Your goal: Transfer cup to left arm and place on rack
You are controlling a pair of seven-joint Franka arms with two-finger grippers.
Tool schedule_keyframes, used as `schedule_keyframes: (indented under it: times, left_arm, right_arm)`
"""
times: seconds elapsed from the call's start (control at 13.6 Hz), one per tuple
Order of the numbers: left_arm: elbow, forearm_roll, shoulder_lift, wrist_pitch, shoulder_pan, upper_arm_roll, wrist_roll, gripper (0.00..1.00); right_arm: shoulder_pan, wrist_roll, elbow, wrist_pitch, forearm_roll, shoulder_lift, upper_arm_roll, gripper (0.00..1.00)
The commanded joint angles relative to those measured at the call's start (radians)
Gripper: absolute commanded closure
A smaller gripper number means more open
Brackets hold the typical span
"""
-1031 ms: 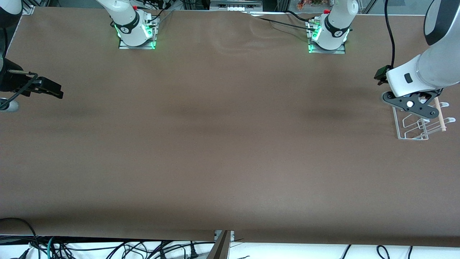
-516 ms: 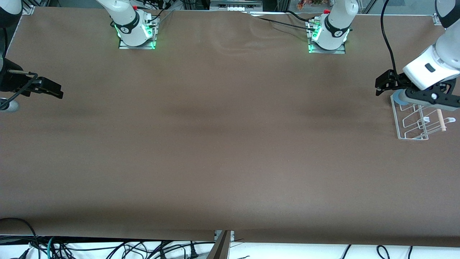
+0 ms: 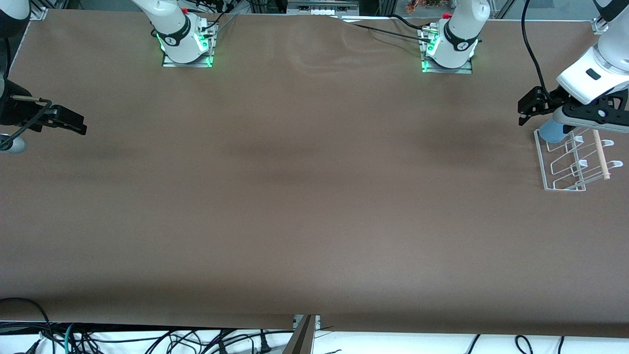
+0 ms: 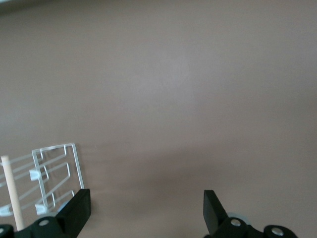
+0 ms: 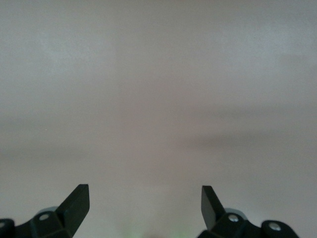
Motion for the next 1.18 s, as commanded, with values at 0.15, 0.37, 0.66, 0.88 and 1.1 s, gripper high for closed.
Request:
schedule_keyframes:
  times: [0.15, 0.37, 0.66, 0.88, 1.1]
  left_arm:
    - [0.195, -0.062, 0.118, -0.164, 0.002, 0.011, -0.229, 0.00]
    - [0.255, -0.062, 0.143, -0.194, 0.003, 0.010, -0.269, 0.00]
    - [0.244, -0.059, 0.128, -0.189, 0.065, -0.056, -0.298, 0.00]
    - [0.241, -0.059, 0.128, -0.179, 0.065, -0.064, -0.300, 0.00]
    - [0.239, -0.059, 0.128, -0.176, 0.063, -0.064, -0.298, 0.00]
  right_arm:
    - [-0.013, 0.013, -0.004, 0.000, 0.017, -0.007, 0.008, 0.00]
    - [-0.013, 0.013, -0.004, 0.000, 0.018, -0.007, 0.008, 0.00]
    - [-0.013, 0.013, -0.004, 0.000, 0.018, -0.007, 0.008, 0.00]
    - [-0.013, 0.013, -0.004, 0.000, 0.018, -0.007, 0.008, 0.00]
    - [-0.015, 0.013, -0.004, 0.000, 0.020, -0.007, 0.008, 0.00]
